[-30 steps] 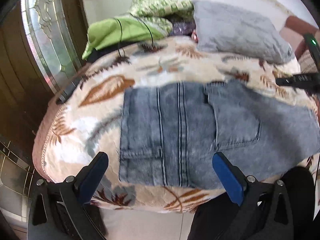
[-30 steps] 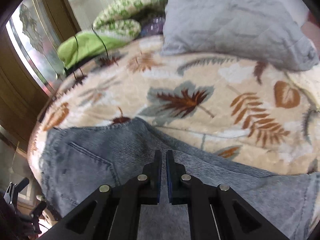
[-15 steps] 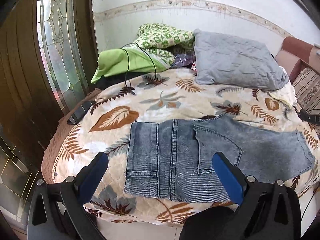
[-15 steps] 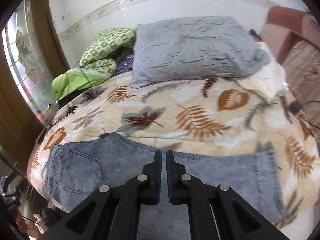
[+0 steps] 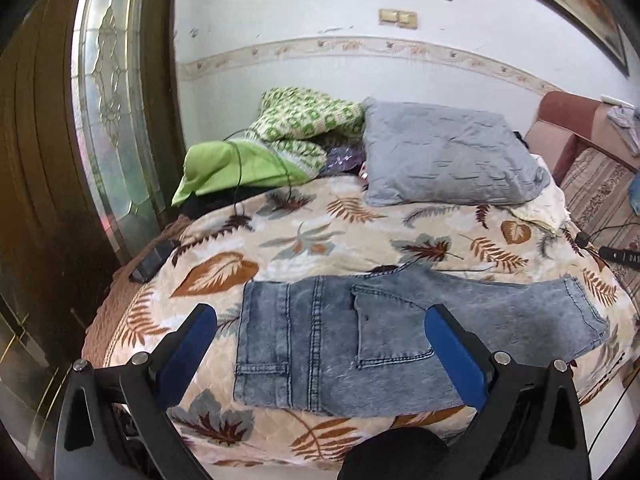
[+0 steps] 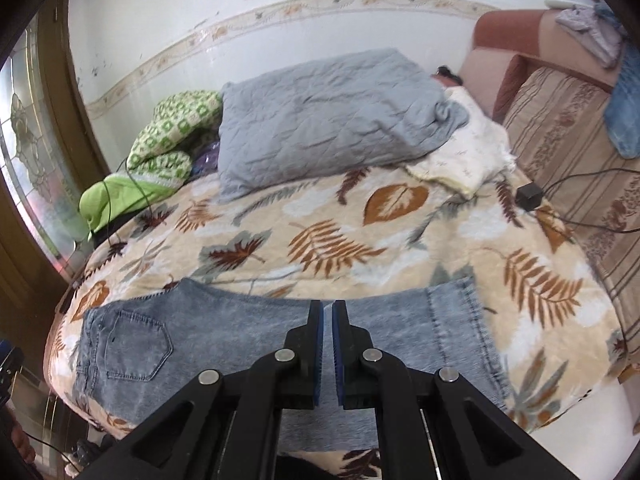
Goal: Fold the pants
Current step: 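Lift both grippers off the folded jeans and back away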
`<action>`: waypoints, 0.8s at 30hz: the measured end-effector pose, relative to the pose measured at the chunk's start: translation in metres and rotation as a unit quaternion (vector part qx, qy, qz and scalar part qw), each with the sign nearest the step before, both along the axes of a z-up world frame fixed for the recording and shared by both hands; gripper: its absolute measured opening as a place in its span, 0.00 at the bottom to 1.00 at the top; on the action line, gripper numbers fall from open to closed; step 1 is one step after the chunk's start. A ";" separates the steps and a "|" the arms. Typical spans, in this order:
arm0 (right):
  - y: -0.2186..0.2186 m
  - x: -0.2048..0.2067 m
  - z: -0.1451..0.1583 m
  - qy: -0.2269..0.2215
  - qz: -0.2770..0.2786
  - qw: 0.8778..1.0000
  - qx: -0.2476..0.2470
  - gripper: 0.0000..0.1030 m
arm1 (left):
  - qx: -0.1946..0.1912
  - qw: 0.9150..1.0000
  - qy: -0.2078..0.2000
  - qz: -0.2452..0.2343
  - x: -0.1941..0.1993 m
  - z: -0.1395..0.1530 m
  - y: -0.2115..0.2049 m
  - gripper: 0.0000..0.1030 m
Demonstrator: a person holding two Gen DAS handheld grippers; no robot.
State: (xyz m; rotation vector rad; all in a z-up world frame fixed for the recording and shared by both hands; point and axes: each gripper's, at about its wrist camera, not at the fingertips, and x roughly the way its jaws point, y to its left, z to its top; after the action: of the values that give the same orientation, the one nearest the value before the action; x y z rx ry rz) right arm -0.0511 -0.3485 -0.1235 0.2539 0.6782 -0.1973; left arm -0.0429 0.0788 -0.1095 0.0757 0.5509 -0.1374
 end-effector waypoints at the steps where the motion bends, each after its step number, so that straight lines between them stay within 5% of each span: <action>1: -0.002 -0.003 0.002 -0.006 -0.004 1.000 -0.003 0.06 | 0.004 1.000 -0.003 -0.005 0.000 0.000 -0.003 1.00; 24: -0.031 0.002 -0.013 -0.001 -0.033 0.999 0.017 0.06 | 0.004 1.000 0.021 -0.015 0.019 -0.014 -0.015 1.00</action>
State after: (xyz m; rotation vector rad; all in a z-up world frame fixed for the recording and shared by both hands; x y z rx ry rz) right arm -0.0489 -0.3794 -0.1360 0.3087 0.6719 -0.2489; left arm -0.0236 0.0642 -0.1230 0.0897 0.5918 -0.1668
